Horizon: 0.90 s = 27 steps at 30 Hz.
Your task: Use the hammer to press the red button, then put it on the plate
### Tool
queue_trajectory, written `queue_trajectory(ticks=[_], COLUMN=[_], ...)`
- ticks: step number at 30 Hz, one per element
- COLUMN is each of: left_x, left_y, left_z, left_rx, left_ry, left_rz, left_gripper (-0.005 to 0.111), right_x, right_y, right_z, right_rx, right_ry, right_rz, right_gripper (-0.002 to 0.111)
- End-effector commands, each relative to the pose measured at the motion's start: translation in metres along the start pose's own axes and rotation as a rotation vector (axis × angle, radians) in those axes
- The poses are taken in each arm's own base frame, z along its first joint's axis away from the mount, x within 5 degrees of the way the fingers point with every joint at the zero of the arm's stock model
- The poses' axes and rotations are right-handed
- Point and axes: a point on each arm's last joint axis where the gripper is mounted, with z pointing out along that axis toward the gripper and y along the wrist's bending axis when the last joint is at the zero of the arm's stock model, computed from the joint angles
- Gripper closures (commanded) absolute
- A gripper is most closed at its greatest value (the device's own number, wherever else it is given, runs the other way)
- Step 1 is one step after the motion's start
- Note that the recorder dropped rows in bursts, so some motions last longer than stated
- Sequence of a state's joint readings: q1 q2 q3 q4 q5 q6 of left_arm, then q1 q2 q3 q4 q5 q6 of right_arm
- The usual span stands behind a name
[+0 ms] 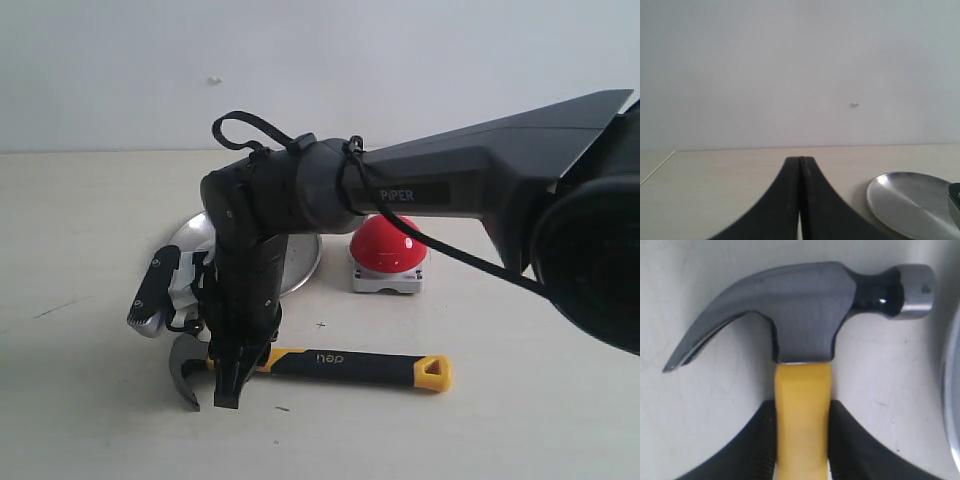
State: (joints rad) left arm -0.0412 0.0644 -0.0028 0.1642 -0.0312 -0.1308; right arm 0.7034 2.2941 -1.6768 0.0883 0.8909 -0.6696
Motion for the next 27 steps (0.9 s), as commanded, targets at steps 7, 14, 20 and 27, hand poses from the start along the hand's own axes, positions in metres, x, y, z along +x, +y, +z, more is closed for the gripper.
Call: queue_trajectory(ticks=[7,14,20,27], left_x=[0.000,0.000,0.000,0.000], left_y=[0.000,0.000,0.000,0.000], left_z=[0.000,0.000,0.000,0.000], left_rx=[0.001,0.001,0.001,0.001], left_ry=[-0.013,-0.013,-0.013,-0.013], left_rz=[0.000,0.000,0.000,0.000], left_gripper=[0.107,0.107,0.107,0.107], right_x=[-0.007,-0.010,-0.007,0.006], right_y=[0.003,0.006,0.005,0.006], right_z=[-0.020,-0.050,-0.068,-0.096], right_rx=[-0.013,-0.018,0.023,0.103], right_ry=[-0.066,-0.111,-0.123,-0.147], right_rz=[0.059,0.115,0.245,0.410], right_gripper=[0.108,0.108,0.108,0.108])
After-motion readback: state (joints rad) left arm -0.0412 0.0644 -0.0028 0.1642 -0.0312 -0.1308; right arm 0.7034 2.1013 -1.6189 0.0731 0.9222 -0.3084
